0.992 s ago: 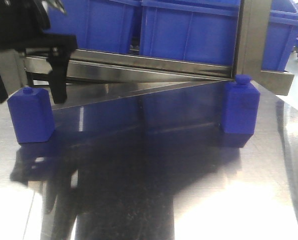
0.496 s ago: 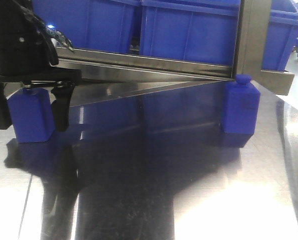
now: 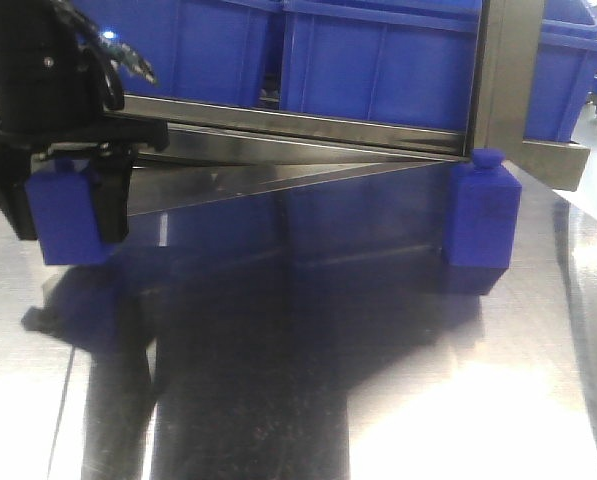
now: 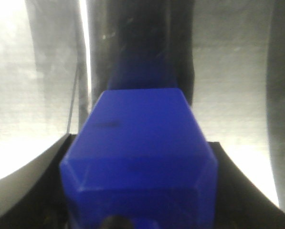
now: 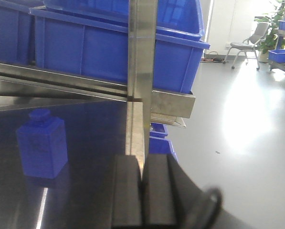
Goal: Pick and sort blue part to right shelf
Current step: 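Lower left gripper onto the blue block nearest it and grasp, then lift the blue block with the left gripper and retract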
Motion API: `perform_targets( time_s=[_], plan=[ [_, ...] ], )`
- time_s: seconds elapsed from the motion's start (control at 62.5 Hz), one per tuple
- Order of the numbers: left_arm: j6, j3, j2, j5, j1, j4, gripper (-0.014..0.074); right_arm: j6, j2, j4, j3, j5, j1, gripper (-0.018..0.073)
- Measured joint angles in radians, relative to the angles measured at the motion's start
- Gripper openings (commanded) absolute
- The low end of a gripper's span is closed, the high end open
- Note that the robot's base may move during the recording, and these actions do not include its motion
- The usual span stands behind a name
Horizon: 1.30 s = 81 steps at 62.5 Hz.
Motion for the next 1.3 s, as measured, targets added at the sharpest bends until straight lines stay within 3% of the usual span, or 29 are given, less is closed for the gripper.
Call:
perform_targets(
  time_s=[0.24, 0.48, 0.784, 1.12, 1.296],
  plan=[
    [0.065, -0.051, -0.074, 0.008, -0.004, 0.02, 0.0321, 0.0, 0.0, 0.0, 0.0, 0.0, 0.0, 0.0038],
    [0.098, 0.062, -0.366, -0.043, -0.029, 0.066, 0.0321, 0.0, 0.0, 0.0, 0.0, 0.0, 0.0, 0.0038],
    [0.104, 0.36, -0.8, -0.188, -0.033, 0.114, 0.0321, 0.0, 0.0, 0.0, 0.0, 0.0, 0.0, 0.0038],
    [0.106, 0.758, -1.34, -0.478, -0.033, 0.164, 0.0321, 0.0, 0.0, 0.0, -0.003, -0.031, 0.0, 0.0038],
    [0.106, 0.904, -1.569, -0.591, -0.033, 0.192, 0.0321, 0.0, 0.0, 0.0, -0.106, -0.02, 0.0, 0.0038]
  ],
)
